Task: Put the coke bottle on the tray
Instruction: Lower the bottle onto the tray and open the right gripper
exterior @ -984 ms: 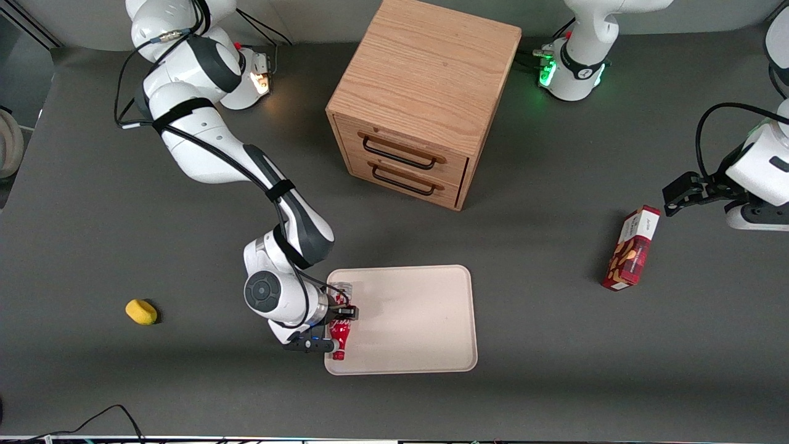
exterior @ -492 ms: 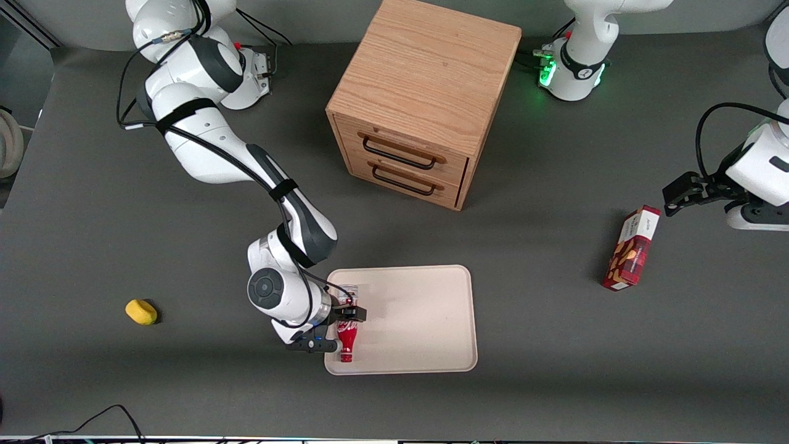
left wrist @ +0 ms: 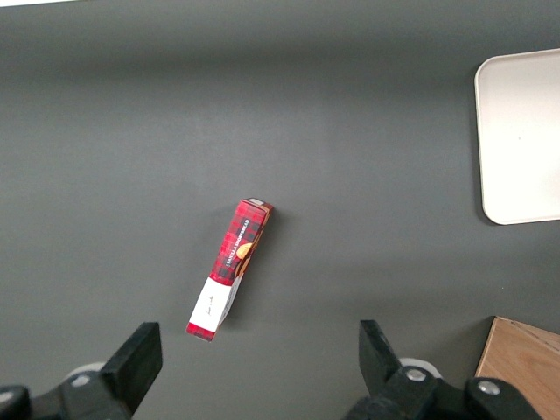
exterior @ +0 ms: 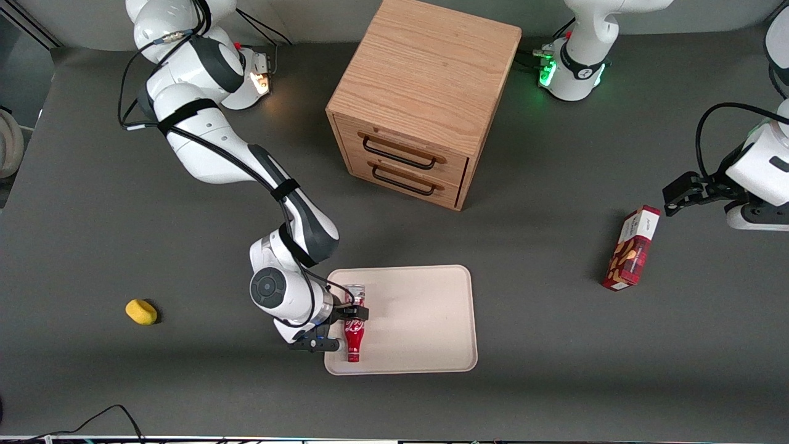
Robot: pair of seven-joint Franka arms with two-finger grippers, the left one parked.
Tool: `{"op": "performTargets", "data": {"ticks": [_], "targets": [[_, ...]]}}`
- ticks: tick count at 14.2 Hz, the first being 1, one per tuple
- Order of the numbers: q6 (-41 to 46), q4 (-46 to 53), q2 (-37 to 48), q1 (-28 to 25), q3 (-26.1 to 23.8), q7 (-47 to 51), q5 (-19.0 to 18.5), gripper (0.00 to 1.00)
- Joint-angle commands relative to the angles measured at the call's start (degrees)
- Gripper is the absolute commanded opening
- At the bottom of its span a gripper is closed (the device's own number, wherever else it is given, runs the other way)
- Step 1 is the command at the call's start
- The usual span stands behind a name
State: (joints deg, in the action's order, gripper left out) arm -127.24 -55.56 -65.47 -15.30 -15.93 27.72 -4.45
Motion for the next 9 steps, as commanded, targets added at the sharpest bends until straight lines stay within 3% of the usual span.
{"op": "performTargets", "data": {"ticks": [1, 9], "targets": [[-0.81, 0.45, -0.28, -0.79, 1.08, -1.45, 1.2, 1.0], [0.41, 0.1, 2.44, -0.7, 1.08, -1.0, 0.93, 1.0]]}}
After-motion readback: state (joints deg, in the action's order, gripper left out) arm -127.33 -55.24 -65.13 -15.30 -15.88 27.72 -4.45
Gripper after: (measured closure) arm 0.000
